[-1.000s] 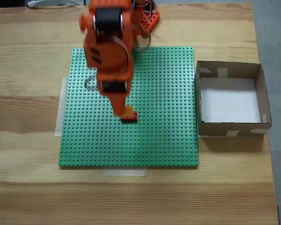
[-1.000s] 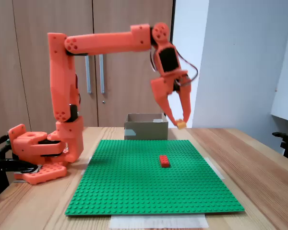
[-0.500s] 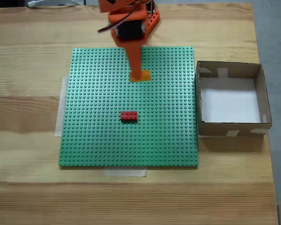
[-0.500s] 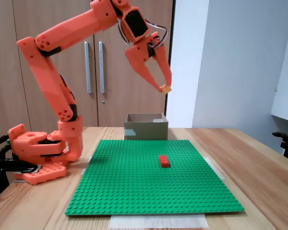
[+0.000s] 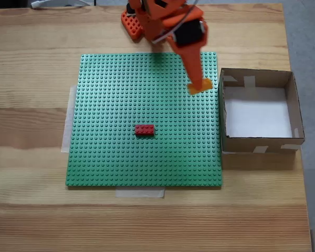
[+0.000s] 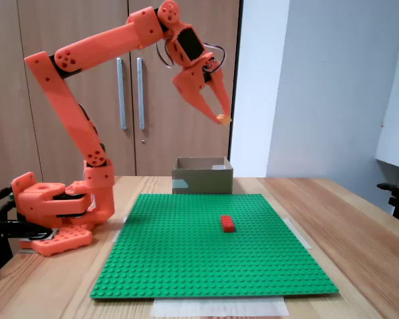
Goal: Pick the yellow lego block and put it in the box.
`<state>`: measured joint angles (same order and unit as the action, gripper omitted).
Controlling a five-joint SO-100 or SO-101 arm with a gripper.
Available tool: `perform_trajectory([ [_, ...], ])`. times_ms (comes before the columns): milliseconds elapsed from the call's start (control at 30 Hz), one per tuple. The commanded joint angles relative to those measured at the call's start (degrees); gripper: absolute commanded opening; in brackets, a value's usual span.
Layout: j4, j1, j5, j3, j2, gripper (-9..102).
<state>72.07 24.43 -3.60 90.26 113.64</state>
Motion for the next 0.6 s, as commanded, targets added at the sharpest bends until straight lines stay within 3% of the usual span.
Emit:
perform_trajectory([
  [0,-3.60,2.55,0.26,1.93,1.93,-1],
  [300,-11.95,9.58,0.70,7.91,-0.35,-1],
  [567,-8.88,13.97,1.49,-1.85,-9.40,-1],
])
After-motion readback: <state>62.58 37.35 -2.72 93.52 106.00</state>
